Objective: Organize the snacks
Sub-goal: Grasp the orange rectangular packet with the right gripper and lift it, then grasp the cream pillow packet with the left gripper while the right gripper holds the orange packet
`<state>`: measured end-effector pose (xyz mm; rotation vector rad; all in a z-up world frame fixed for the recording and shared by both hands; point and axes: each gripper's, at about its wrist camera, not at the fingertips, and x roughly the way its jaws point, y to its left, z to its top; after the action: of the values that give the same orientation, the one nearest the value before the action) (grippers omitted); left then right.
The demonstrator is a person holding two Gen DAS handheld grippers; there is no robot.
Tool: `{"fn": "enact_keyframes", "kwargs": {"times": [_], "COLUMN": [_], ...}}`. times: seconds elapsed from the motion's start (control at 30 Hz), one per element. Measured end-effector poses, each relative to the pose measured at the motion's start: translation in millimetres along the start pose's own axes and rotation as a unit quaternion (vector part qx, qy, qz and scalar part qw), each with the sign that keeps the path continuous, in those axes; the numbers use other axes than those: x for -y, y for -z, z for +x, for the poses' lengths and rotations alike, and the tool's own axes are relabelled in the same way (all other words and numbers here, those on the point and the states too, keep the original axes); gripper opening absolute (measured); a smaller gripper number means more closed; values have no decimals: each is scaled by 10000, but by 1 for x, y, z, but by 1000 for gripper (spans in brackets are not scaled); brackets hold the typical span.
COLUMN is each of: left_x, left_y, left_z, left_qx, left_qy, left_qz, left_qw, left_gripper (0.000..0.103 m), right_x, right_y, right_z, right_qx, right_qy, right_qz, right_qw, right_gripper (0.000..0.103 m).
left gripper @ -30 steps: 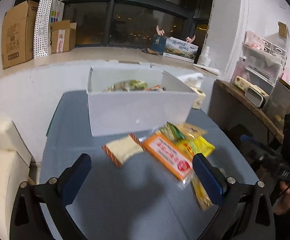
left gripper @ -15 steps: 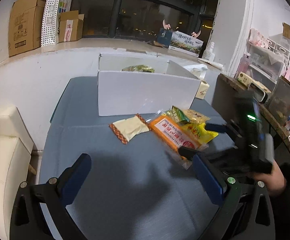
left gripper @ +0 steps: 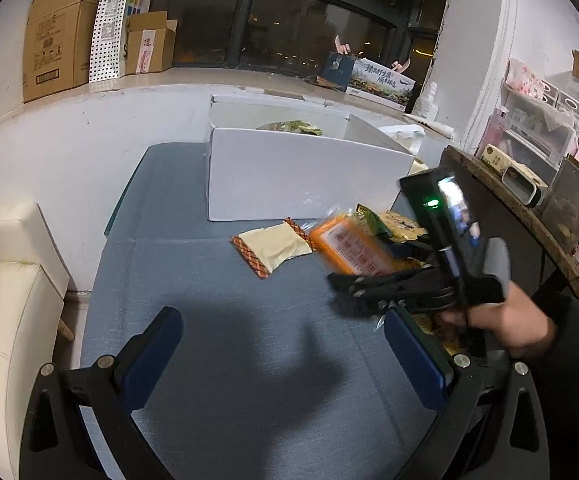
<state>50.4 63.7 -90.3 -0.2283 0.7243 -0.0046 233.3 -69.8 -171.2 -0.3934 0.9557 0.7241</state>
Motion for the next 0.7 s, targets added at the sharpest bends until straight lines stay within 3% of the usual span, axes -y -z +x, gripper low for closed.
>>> {"fn": "enact_keyframes", "kwargs": {"times": [0.13,0.33,0.37,0.43,0.57,0.7], "left_x": [0,5,6,8,8,8], "left_y": [0,-4,-7,-11,-20,-26], "left_z": [5,17,22,29,46,52], "left_qx": [-61,-156,-184,-215,-353,-332], "left_qy": [-31,-80,-73,-125,-224,-115], "left_qz": [25,262,337,472,527,614], "left_qw": [10000,9995,9992,9986,9977,9975], "left_gripper": [103,103,103,103,103,103], "right_x": [-4,-2,3,9,12,17], "right_y": [6,26,25,32,41,50], "right_z": [-18,-51,-54,-72,-85,-100], "right_qx": [169,423,470,719,800,1006], "right_qy": [95,-266,-299,-454,-253,-341], "right_qz": [-81,106,126,279,175,236], "right_qw": [9998,9987,9984,9960,9963,9941], "right_gripper": [56,50,31,19,15,12]}}
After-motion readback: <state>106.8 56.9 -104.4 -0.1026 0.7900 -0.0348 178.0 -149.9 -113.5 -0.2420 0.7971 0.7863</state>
